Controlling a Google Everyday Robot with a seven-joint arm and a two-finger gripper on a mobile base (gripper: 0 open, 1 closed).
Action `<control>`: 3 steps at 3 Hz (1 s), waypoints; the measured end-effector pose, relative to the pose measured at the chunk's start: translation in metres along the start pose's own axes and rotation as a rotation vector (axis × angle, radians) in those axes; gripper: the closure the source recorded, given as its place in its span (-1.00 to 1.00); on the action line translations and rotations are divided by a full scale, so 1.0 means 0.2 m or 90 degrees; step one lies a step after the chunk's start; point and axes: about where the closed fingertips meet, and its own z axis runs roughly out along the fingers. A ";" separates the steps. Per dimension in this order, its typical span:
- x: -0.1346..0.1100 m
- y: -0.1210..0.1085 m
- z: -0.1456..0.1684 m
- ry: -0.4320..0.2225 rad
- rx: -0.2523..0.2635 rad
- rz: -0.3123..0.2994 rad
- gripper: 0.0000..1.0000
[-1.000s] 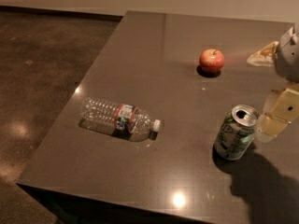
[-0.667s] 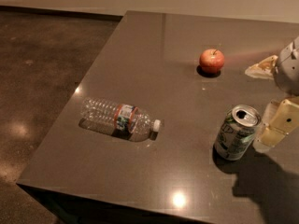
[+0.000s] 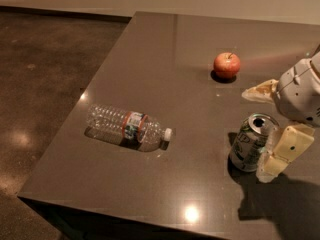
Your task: Move 7up can near apple
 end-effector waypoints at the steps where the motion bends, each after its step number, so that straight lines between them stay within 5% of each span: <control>1: -0.04 0.04 0.06 -0.013 -0.022 -0.013 -0.65; 3: -0.05 -0.01 -0.01 -0.023 -0.007 -0.019 0.28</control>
Offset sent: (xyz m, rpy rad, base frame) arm 0.0025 0.0100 -0.0005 0.0561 0.0061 0.0421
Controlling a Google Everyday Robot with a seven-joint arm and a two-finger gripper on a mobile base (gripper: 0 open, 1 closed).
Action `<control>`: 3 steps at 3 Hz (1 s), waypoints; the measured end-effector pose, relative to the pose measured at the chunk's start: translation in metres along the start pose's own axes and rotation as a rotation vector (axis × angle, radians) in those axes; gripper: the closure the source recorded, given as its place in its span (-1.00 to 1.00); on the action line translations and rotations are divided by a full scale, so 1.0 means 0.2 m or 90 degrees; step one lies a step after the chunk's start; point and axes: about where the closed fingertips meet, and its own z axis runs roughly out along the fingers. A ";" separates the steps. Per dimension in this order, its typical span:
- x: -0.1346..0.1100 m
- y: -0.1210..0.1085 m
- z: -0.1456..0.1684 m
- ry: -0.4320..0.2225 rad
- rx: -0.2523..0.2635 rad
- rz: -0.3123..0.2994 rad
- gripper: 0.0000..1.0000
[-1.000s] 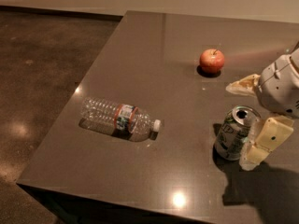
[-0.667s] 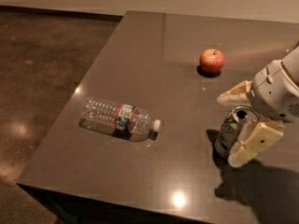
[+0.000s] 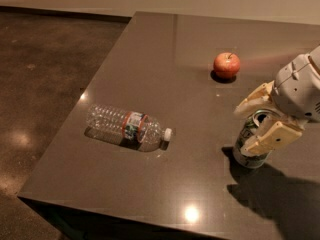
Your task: Move 7up can near apple
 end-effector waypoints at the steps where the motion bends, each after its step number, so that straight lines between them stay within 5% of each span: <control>1: -0.03 -0.09 -0.06 0.013 0.021 0.000 0.73; 2: -0.04 -0.30 -0.13 0.036 0.063 0.020 1.00; 3: -0.04 -0.58 -0.19 0.050 0.102 0.061 1.00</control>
Offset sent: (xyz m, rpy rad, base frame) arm 0.1152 -0.0280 0.0613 -0.1166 -0.1222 -0.1740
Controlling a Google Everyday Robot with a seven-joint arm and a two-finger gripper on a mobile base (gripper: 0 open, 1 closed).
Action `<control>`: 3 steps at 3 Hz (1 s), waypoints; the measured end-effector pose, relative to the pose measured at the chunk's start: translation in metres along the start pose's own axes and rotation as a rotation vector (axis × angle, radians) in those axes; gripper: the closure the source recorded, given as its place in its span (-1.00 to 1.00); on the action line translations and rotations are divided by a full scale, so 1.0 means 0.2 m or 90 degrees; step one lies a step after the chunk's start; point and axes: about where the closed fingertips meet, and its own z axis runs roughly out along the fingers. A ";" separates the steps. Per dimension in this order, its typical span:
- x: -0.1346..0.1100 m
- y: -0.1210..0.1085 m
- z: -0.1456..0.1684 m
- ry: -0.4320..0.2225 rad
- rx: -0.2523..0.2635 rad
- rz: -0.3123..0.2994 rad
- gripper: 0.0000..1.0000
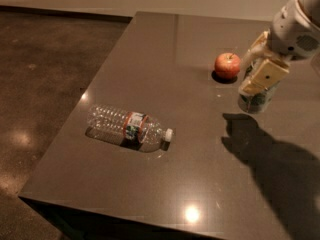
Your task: Move 7up can near apple
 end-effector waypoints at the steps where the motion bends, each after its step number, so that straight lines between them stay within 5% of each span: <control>1: 0.00 -0.26 -0.01 -0.003 0.026 0.041 1.00; 3: 0.08 -0.57 0.10 -0.013 0.036 0.099 1.00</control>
Offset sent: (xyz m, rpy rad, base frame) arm 0.1302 -0.0506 0.0105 0.0488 -0.0255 -0.1759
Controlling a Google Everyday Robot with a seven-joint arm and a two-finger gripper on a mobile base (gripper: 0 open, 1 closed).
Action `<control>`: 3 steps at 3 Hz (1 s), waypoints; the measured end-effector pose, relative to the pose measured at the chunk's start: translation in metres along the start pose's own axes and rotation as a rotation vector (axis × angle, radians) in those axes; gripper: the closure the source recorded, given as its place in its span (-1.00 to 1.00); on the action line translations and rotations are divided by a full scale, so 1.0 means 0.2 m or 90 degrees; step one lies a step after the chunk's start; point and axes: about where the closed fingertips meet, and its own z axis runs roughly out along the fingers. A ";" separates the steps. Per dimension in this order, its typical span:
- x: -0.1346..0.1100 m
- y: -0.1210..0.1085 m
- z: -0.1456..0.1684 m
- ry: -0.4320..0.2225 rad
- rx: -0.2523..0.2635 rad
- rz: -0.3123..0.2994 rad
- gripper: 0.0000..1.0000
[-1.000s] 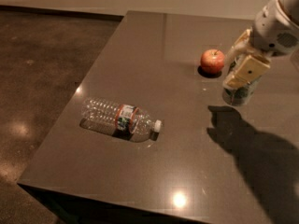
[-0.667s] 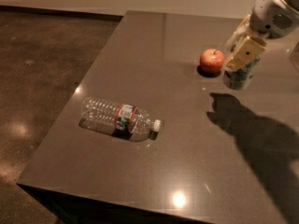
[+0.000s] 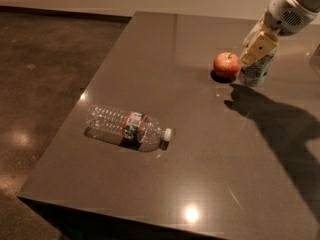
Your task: Move 7up can near apple
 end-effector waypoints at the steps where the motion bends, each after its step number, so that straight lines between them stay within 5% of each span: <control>1: 0.05 -0.05 0.07 -0.010 -0.011 0.029 1.00; 3: 0.12 -0.08 0.17 -0.025 -0.036 0.062 0.01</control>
Offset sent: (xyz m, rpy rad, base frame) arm 0.0143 -0.0238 -0.0357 0.1029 0.0709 -0.0682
